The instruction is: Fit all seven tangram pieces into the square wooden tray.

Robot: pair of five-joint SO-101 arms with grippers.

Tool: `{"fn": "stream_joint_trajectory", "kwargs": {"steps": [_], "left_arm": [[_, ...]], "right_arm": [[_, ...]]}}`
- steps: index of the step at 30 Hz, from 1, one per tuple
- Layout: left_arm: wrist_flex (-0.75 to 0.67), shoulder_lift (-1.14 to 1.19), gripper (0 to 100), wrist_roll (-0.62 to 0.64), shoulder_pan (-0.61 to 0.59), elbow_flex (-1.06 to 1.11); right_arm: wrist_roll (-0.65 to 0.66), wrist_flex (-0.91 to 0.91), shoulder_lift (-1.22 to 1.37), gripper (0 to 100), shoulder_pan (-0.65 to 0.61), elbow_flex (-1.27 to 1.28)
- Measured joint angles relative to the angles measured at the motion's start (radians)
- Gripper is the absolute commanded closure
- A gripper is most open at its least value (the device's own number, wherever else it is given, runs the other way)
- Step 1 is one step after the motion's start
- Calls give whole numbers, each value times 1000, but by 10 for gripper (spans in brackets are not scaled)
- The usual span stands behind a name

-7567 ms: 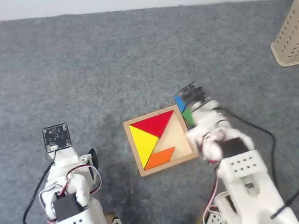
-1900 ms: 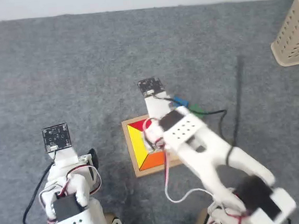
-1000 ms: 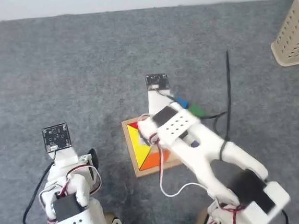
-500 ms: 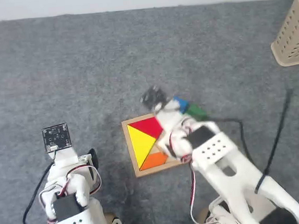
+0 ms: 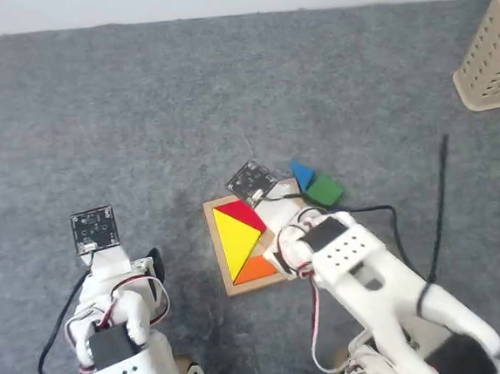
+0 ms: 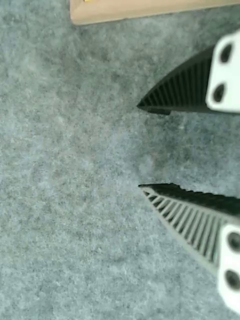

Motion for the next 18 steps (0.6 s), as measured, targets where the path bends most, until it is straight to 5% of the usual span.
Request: {"fn": "stream_joint_trajectory", "kwargs": {"steps": [18], "left_arm": [[0, 0, 784, 0, 0, 0]], "right_arm": [[2, -40, 146, 992, -74, -95]]}}
